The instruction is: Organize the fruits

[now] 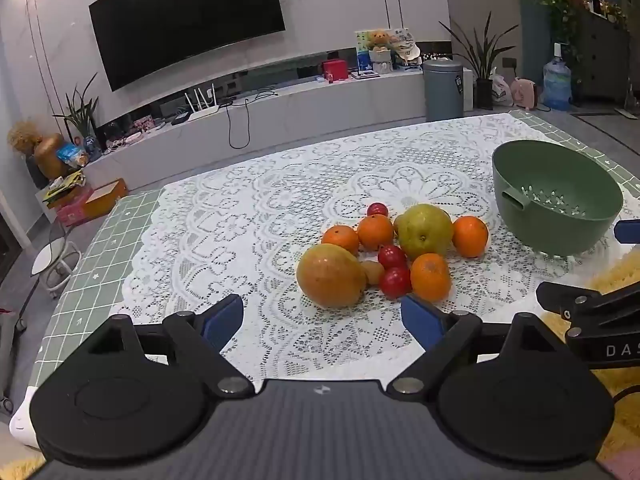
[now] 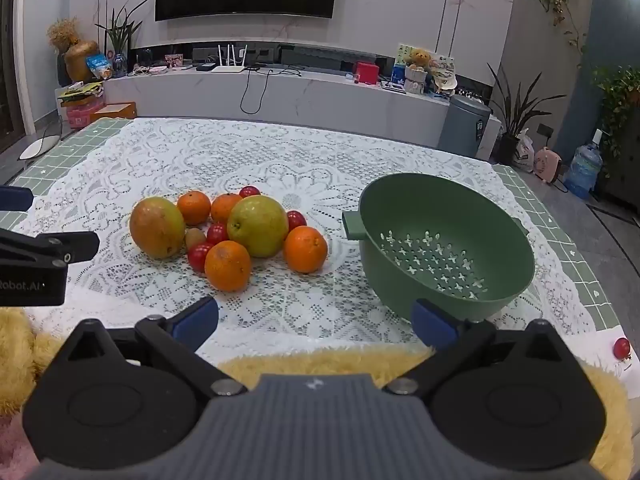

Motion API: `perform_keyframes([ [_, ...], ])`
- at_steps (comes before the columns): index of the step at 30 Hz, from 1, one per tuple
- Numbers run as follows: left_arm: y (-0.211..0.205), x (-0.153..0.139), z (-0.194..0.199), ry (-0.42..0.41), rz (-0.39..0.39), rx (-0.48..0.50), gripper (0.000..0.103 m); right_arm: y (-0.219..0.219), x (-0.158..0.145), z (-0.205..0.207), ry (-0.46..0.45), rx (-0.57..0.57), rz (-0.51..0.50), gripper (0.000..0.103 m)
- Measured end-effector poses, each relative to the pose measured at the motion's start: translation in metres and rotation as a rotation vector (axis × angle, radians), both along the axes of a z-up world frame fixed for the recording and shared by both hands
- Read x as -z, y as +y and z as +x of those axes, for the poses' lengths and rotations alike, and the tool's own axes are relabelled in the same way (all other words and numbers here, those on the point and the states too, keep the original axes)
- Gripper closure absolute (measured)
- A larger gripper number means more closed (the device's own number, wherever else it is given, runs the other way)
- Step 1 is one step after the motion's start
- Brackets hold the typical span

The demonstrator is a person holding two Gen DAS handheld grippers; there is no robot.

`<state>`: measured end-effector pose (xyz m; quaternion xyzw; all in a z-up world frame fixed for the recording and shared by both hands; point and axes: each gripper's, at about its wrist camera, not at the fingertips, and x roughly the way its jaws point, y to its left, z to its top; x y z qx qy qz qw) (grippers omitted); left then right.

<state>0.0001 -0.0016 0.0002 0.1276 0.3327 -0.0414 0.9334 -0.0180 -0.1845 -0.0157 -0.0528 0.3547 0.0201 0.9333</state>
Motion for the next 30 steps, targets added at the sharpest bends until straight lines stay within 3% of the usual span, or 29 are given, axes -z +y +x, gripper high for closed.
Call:
perform_keyframes([
  [4,0.0049,-0.0007,-0.0027,-0.005,-0.033,0.013,0.0,-0.0008,0.0004,0.0007,0.002,0.0,0.0,0.004],
  [30,0.005,-0.0005,-0.0025,0.003,-0.016,0.006,0.0,0.0026,0.0007,0.0016,0.007,0.001,0.001,0.004],
])
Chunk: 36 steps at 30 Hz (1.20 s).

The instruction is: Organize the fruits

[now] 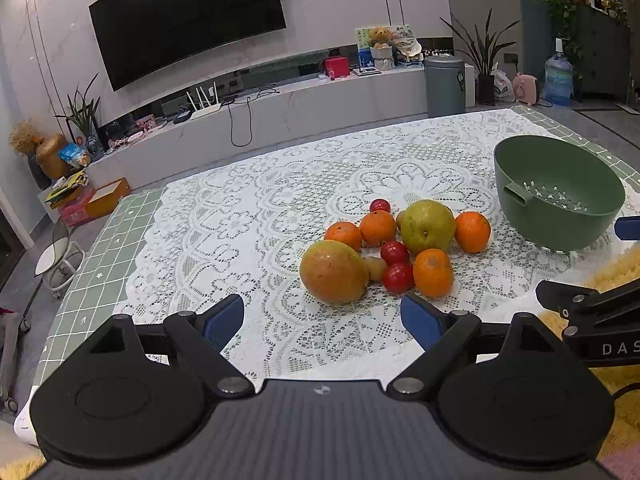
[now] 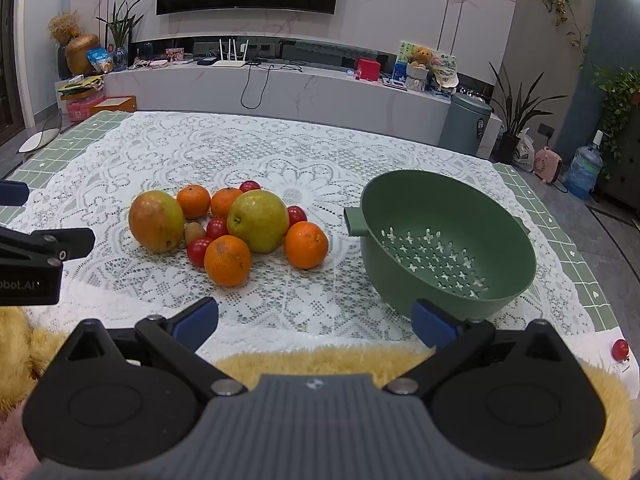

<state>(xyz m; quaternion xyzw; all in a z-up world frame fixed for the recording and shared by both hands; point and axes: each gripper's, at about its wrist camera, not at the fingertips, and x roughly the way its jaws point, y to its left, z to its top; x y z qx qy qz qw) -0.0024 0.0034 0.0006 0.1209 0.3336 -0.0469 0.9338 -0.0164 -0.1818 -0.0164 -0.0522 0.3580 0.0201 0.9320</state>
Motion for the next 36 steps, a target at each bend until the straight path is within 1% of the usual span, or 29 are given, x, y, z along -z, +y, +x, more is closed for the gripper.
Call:
perform_keyframes([
  [36,0.0054,0.002,-0.0027,0.006,0.007,-0.003,0.0,-0.0001,0.0022,0.0002,0.006,-0.001,-0.007,0.004],
])
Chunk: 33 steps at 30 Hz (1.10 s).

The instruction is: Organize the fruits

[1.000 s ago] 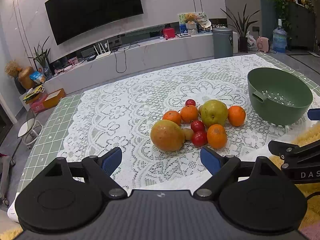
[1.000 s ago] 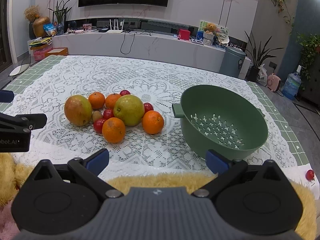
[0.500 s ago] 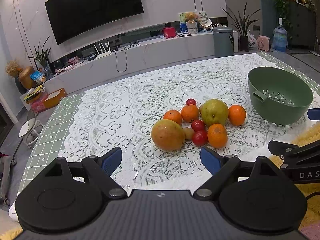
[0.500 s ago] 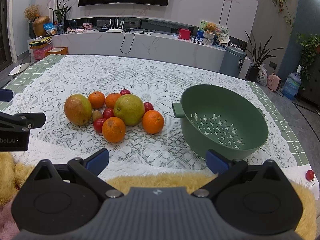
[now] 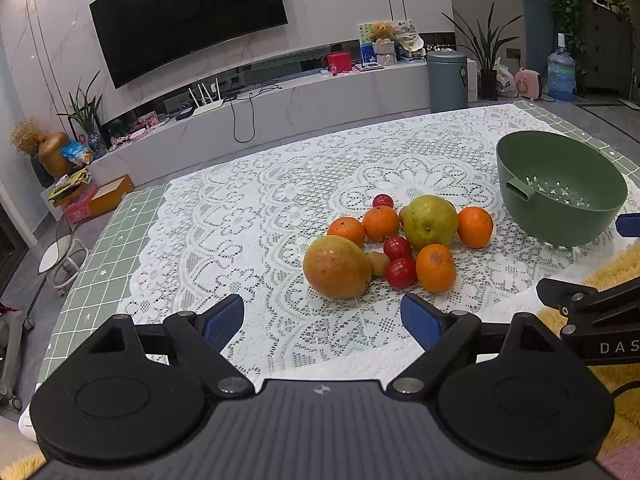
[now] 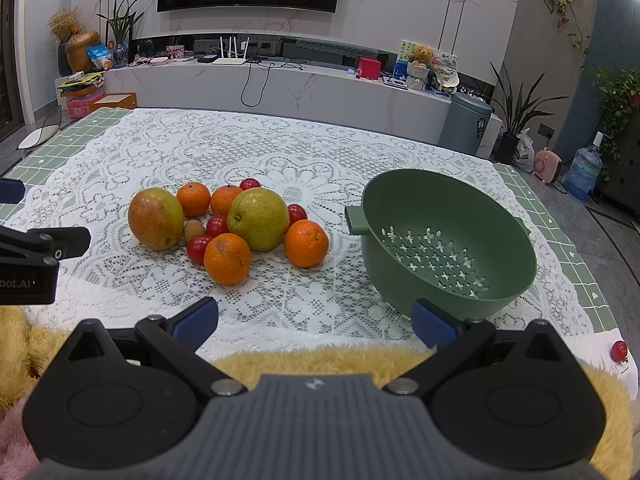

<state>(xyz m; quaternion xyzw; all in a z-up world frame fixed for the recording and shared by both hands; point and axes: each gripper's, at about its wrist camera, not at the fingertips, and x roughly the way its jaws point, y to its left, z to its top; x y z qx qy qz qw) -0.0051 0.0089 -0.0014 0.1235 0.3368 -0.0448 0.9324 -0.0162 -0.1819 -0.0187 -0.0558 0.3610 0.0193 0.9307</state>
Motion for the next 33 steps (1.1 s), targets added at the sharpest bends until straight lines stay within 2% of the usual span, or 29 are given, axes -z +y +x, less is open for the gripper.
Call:
perform_keyframes([
  [33,-0.0005,0.0014,-0.0017,0.01,0.006,0.001,0.0,0.0003,0.0028,-0.001,0.002,-0.002,-0.006,0.004],
])
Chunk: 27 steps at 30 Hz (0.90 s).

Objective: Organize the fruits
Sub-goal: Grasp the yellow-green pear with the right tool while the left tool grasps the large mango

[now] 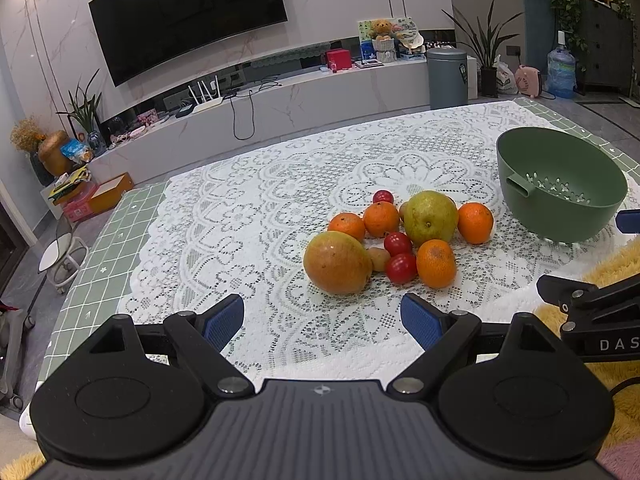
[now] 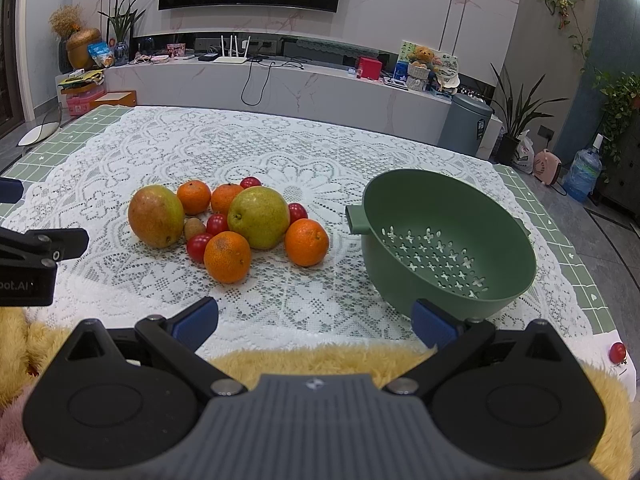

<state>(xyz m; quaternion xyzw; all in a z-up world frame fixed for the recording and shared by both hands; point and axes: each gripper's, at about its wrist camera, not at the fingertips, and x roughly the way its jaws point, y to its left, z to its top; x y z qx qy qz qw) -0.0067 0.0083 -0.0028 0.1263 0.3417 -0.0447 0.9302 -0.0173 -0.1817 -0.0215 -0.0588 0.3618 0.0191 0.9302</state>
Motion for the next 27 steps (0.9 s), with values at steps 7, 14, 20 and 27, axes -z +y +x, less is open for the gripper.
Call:
perform_keyframes([
  [7,0.002,-0.001,0.004,0.009,-0.016,0.025,0.015,-0.005,-0.002,-0.001,-0.009,-0.009,0.028,0.004],
  [14,0.01,-0.007,0.014,0.011,-0.1,0.048,0.024,-0.01,-0.009,0.001,-0.042,-0.059,0.128,0.004],
  [20,0.008,-0.018,0.03,0.03,-0.076,0.08,0.023,0.0,-0.02,0.017,-0.073,-0.142,0.168,0.009],
  [27,0.007,-0.021,0.063,0.095,-0.041,0.158,0.021,0.009,-0.034,0.064,-0.058,-0.256,0.139,0.019],
])
